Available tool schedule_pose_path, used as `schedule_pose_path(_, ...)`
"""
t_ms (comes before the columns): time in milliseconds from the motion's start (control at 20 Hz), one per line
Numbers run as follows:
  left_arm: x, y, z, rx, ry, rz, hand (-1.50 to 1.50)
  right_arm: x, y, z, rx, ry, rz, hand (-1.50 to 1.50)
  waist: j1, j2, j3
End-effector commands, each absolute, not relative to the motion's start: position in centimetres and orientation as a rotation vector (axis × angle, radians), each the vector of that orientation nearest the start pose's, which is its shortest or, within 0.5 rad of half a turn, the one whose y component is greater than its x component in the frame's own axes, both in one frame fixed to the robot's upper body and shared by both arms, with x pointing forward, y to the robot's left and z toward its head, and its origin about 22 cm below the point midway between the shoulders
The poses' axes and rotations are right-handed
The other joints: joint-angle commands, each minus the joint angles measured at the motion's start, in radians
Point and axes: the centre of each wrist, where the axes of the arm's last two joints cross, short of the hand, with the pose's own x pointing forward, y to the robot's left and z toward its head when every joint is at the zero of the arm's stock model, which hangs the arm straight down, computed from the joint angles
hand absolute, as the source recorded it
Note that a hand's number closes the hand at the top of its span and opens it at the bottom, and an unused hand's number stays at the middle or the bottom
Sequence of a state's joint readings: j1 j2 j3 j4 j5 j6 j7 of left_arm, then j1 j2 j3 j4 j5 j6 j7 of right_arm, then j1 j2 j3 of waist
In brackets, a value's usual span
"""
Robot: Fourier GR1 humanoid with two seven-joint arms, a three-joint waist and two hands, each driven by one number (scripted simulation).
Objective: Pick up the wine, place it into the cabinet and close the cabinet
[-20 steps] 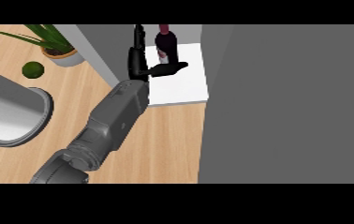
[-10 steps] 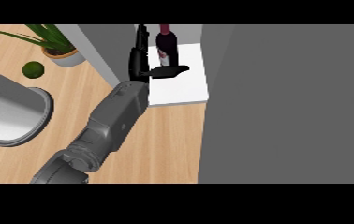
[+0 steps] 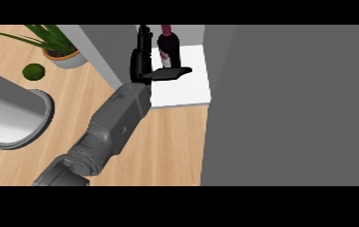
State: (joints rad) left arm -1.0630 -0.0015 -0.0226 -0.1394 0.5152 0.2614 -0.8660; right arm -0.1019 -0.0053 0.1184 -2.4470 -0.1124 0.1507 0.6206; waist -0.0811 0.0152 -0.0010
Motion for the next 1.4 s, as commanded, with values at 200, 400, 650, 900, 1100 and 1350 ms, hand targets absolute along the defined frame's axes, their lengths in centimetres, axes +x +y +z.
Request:
schedule_pose_path(200,40.0,12.0,-2.1,-0.024,-1.852,0.215,-1.50,14.2,-20.4,20.9,0.298,-1.915,0.298,-1.50,0.011,-0.011,0.000)
schedule_pose_path(400,38.7,11.3,-2.7,-0.067,-1.838,0.233,-1.50,13.9,-20.7,20.1,0.290,-1.909,0.280,-1.50,0.030,-0.017,0.001)
schedule_pose_path(650,35.5,8.2,-2.7,-0.101,-1.839,0.179,-1.50,14.0,-20.9,19.6,0.241,-1.928,0.248,-1.50,0.049,-0.018,0.001)
schedule_pose_path(900,30.8,5.8,-3.2,-0.084,-1.842,0.158,-1.50,14.0,-20.7,20.4,0.213,-1.943,0.245,-1.50,0.075,-0.022,0.001)
schedule_pose_path(1100,29.4,4.6,-2.0,-0.082,-1.877,0.156,-1.50,13.7,-20.3,20.3,0.232,-1.938,0.232,-1.50,0.075,-0.018,0.001)
schedule_pose_path(1350,25.9,3.4,-0.1,-0.158,-1.894,0.175,-1.50,13.6,-22.3,20.2,0.200,-1.928,0.217,-1.50,0.084,-0.021,0.002)
